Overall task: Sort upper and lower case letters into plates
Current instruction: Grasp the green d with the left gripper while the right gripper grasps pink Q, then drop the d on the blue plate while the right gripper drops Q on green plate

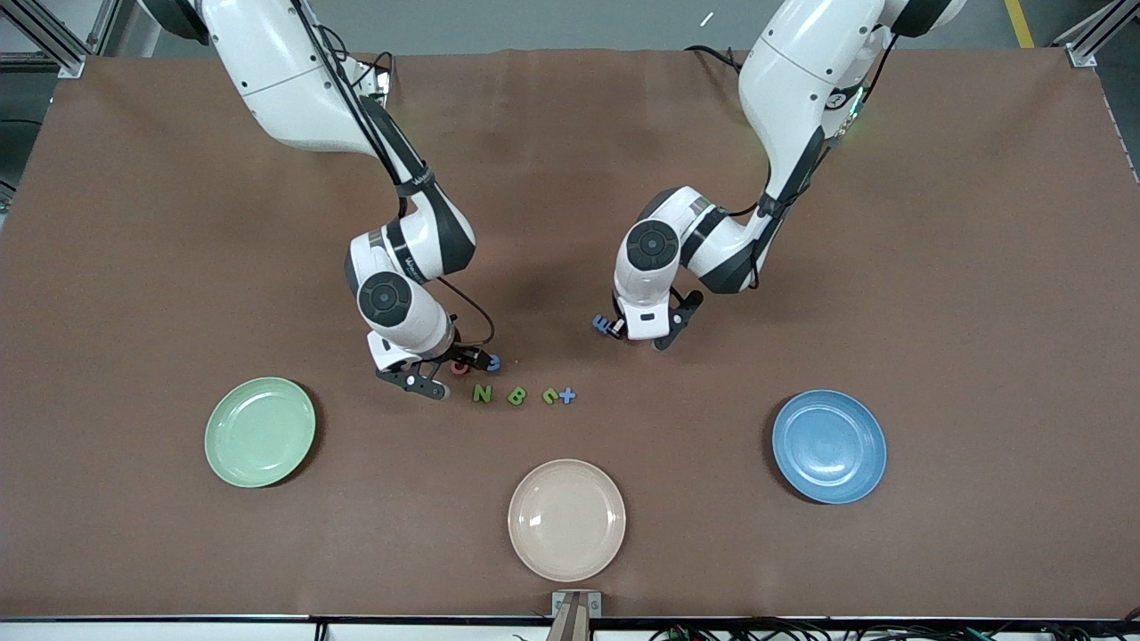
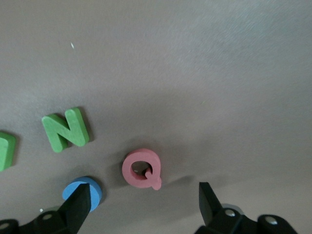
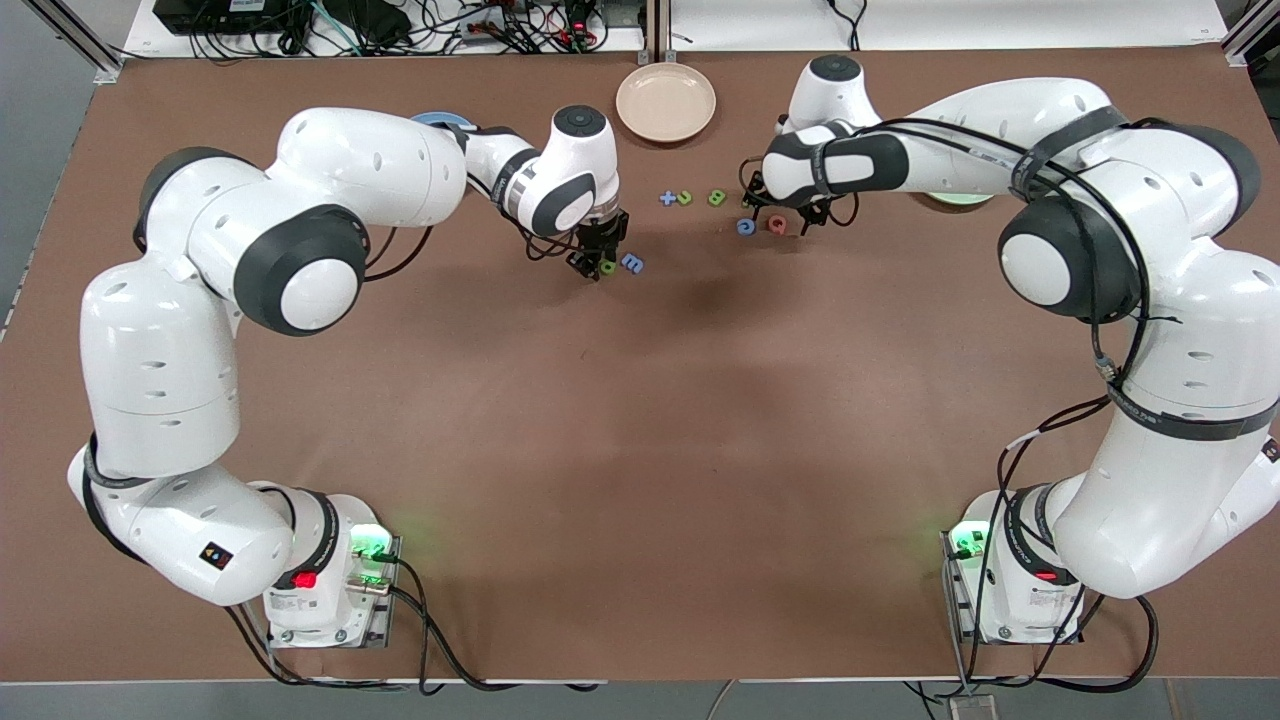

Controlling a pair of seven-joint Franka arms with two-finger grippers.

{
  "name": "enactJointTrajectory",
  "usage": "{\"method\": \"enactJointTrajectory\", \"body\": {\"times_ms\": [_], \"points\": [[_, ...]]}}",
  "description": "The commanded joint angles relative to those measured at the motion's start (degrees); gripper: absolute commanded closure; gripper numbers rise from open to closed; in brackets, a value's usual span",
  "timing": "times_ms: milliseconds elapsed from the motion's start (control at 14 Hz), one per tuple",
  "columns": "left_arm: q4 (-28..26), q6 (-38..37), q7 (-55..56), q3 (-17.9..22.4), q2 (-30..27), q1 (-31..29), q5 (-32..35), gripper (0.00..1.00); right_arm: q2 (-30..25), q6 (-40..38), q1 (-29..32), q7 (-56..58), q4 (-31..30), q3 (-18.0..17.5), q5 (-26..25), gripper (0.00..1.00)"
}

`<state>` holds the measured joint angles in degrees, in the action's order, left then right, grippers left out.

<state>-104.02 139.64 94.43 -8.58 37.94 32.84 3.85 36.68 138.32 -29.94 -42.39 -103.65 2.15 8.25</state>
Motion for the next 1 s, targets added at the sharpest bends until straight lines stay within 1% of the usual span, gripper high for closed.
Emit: {"method": "enactJointTrajectory", "body": {"times_ms": [0,72,215,358,430,573,644,788,931], "points": [[0.75,0.11,0.67,0.40,0.73,0.29,1.25,0.94,-0.21,0.72,-0.47,-0.24,-0.85,0.66,0.63,0.09],[0.75,0.02,-0.03,0.40,0.47,-0.32,1.33,1.00,-0.21,0.72,-0.47,-0.24,-0.85,0.66,0.63,0.14],[1.36,-0.50,-3.01,1.45,-0.32,-0.32,1.42,1.00,-0.12,0.72,-0.47,0.11,-0.85,0.75,0.54,0.23],[1.97,-1.21,-6.61,4.70,-2.77,-0.58,2.82,1.00,0.06,0.72,-0.47,0.20,-0.77,0.75,0.45,0.34],[2.58,-2.08,-9.41,5.84,-3.91,-1.37,3.70,1.00,0.23,0.72,-0.56,0.11,-0.77,0.75,0.45,0.37],[4.87,-4.98,-17.22,6.03,-4.89,-5.05,3.88,1.00,0.32,0.81,-0.65,-0.33,-0.77,0.75,0.45,0.38],[5.57,-5.95,-22.31,6.03,-5.07,-7.77,3.88,1.00,0.32,0.81,-0.91,-0.33,-0.77,0.75,0.45,0.40],[5.76,-6.13,-31.54,6.12,-5.33,-12.25,4.49,0.99,0.41,0.90,-0.91,-0.33,-0.77,0.75,0.45,0.53],[5.84,-6.13,-40.60,6.03,-5.25,-17.26,8.43,0.99,0.41,0.90,-0.82,-0.33,-0.68,0.75,0.45,0.68]]}}
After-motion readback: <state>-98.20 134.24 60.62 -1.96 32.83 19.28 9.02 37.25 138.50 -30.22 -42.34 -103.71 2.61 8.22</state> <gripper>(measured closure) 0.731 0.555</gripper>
